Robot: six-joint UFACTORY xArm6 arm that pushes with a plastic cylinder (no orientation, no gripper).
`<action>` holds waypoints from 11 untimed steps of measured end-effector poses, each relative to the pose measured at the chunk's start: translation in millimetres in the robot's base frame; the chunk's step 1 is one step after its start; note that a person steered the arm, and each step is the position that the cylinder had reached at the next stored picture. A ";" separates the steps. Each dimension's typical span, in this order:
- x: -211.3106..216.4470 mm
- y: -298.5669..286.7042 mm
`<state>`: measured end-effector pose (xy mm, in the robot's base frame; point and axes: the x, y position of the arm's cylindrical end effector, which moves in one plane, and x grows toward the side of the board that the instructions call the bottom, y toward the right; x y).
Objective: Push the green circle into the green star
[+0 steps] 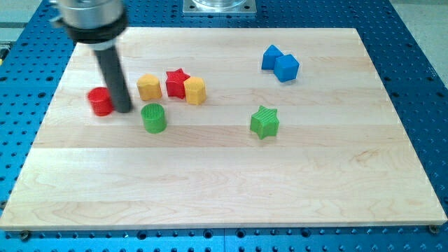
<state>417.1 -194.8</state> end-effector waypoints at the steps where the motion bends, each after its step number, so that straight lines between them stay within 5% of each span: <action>1: 18.7 -20.2; 4: 24.3 168.9; 5: 24.8 187.1; 7: 58.6 116.8; 9: 67.1 213.9; 11: 46.8 156.1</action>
